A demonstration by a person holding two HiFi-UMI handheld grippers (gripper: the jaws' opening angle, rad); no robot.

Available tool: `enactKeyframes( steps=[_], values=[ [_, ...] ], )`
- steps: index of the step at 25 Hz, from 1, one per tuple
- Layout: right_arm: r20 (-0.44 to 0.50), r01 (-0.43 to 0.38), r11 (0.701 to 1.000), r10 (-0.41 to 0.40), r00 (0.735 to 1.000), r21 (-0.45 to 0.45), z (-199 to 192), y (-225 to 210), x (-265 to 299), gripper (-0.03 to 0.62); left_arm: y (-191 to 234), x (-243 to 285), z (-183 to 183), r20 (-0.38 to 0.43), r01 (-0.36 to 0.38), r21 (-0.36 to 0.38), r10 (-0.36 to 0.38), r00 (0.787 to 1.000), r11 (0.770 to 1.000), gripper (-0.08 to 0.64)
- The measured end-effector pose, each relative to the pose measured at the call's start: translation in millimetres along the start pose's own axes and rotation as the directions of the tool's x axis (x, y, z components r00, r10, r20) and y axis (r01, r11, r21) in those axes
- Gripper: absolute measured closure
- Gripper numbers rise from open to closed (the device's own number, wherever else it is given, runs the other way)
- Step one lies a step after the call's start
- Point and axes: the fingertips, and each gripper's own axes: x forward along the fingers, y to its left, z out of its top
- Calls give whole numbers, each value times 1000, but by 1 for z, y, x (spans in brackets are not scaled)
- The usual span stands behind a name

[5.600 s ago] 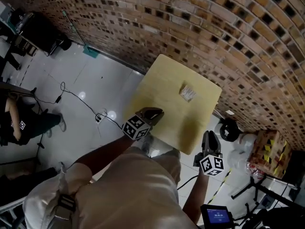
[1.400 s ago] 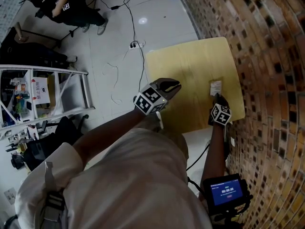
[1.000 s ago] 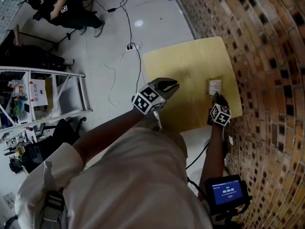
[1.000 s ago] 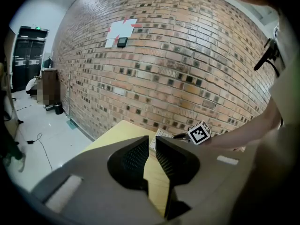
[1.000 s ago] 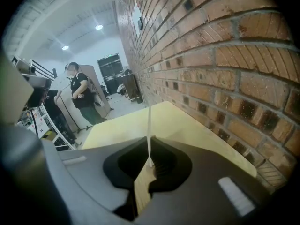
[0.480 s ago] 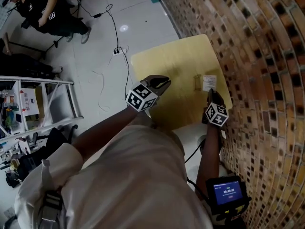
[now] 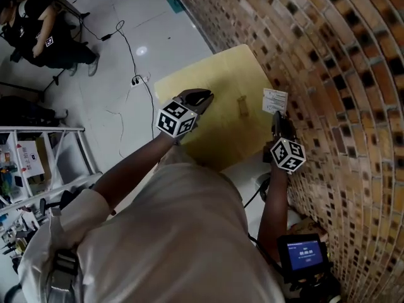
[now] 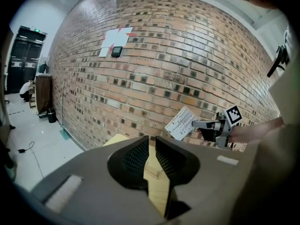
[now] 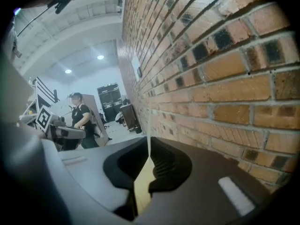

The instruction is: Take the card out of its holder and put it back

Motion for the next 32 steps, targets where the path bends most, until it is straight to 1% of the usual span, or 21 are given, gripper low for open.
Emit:
enactKeyframes(
  steps=[4, 9, 14, 19, 22, 24, 28, 32],
  values=[
    [80, 32, 999, -33, 996, 12, 32, -7, -33, 578, 2, 10, 12, 9, 13, 16, -14, 1000, 1000, 495],
    [130, 74, 997, -76, 989, 20, 51, -25, -68, 578, 5, 21, 19, 11, 10, 16, -10, 1000, 1000, 495],
    [143, 146, 989, -149, 978, 36, 45, -50, -98, 578, 8, 31, 21, 2, 12, 36, -12, 1000, 999, 497],
    [133, 206, 976, -214, 968, 72, 29, -74, -115, 578, 18, 35, 20, 1, -4, 17, 4, 1000, 1000, 497],
    [133, 221, 972, -230, 964, 81, 27, -81, -119, 578, 29, 37, 18, -5, -27, -1, 27, 1000, 1000, 497],
    [134, 226, 971, -235, 963, 84, 26, -84, -121, 578, 31, 38, 17, -10, -33, 1, 33, 999, 999, 497],
    [134, 235, 968, -245, 960, 89, 24, -87, -124, 578, 28, 41, 16, -12, -25, 9, 25, 1000, 1000, 495],
    [128, 239, 967, -249, 960, 89, 19, -87, -126, 578, 24, 43, 12, -11, -19, -6, 19, 1000, 1000, 492]
  ],
)
